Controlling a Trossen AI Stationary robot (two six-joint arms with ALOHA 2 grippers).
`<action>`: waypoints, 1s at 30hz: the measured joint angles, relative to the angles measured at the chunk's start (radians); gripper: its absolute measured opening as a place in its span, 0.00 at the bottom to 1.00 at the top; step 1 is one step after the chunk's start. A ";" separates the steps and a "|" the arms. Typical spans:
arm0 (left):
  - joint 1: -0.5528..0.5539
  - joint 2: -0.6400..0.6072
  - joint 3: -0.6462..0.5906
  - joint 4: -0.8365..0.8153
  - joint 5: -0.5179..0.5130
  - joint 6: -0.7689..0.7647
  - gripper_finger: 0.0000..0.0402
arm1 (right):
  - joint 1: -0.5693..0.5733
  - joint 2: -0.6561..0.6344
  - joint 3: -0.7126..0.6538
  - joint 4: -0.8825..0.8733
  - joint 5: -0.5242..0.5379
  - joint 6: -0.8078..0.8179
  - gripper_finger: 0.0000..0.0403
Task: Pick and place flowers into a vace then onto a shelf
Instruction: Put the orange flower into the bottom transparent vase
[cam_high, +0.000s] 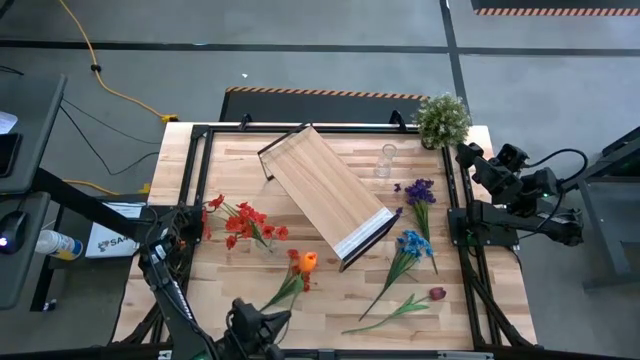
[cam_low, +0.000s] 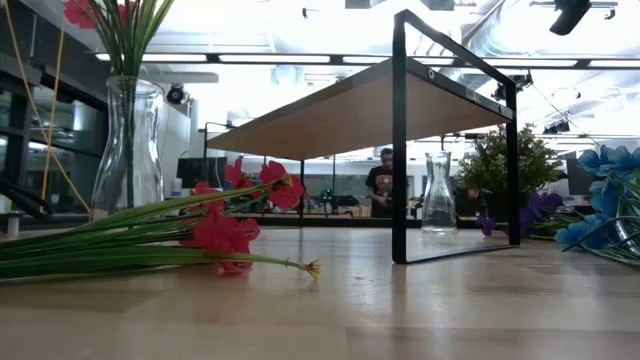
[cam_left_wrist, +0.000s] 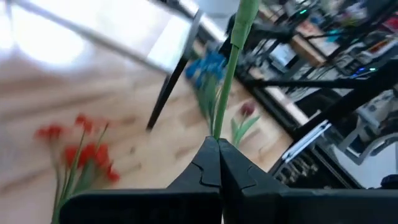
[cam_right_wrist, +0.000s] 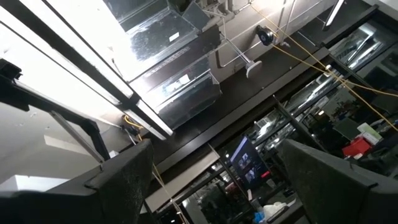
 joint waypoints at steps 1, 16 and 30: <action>0.000 0.000 0.000 0.000 -0.016 0.027 0.05 | 0.000 0.000 0.000 0.000 0.000 0.002 0.85; 0.013 -0.104 0.000 0.000 -0.043 0.526 0.05 | 0.000 0.000 0.000 0.000 0.000 0.007 0.85; 0.013 -0.275 -0.151 0.000 -0.214 0.776 0.05 | 0.000 0.000 0.000 0.000 0.000 0.032 0.85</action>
